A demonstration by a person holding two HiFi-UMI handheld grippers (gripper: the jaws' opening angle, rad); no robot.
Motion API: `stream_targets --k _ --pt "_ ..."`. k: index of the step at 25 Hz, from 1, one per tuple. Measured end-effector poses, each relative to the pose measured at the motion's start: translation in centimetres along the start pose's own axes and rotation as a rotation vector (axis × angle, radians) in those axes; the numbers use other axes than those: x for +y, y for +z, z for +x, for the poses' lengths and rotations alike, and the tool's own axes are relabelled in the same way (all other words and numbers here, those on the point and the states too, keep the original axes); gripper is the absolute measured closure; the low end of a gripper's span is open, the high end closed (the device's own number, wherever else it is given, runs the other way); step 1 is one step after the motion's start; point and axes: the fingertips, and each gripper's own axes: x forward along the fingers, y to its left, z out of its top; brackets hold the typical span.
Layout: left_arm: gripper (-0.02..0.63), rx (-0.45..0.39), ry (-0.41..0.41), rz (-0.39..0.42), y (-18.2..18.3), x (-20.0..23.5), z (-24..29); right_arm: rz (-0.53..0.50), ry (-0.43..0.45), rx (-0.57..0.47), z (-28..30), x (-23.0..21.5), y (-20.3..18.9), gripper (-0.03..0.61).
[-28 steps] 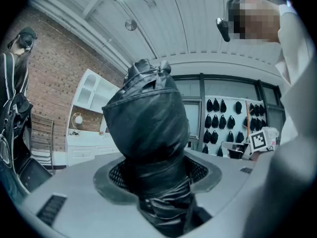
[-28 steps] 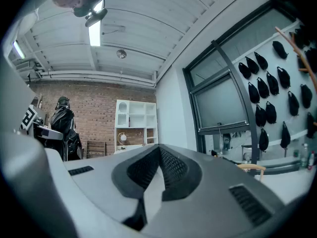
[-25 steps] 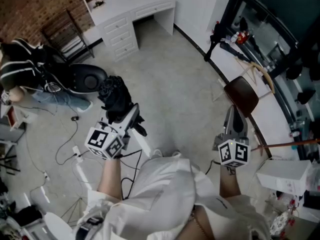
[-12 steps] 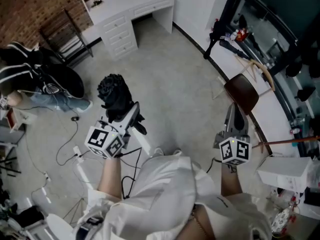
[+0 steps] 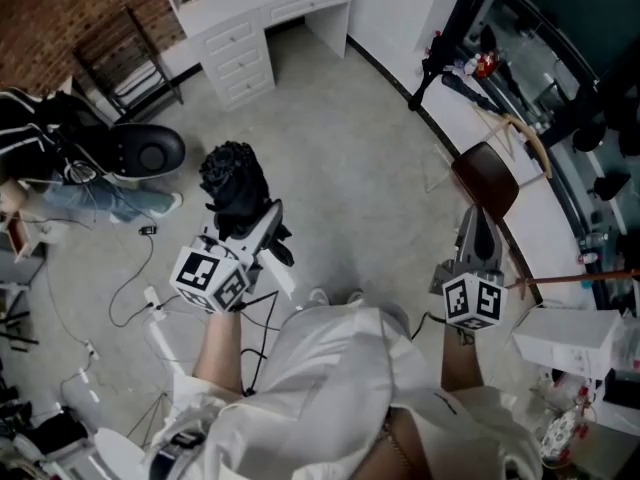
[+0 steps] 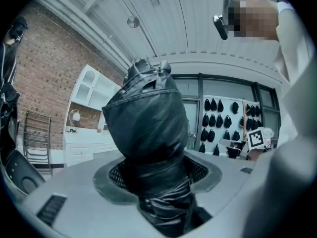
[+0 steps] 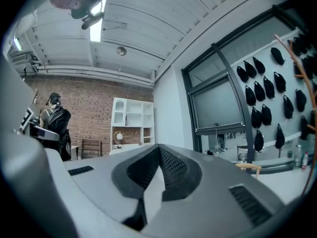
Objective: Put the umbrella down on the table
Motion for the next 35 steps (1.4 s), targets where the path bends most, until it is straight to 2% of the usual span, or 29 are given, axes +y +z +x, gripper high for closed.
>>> stream_targets --k 12,23,35 --pt "0.339 -0.002 -0.002 -0.012 -1.1 0.6 -1.1 -0.014 -0.003 0.006 -0.2 1.0 -0.6 0.560" --pt "0.339 0.008 -0.003 -0.015 -0.6 2.7 2.8 -0.001 0.030 0.005 5.7 1.7 -1.3 0.560" --pt "0.339 0.035 0.013 0.000 1.2 5.3 15.7 0.026 0.036 0.020 17.9 -3.9 -2.1 0.560"
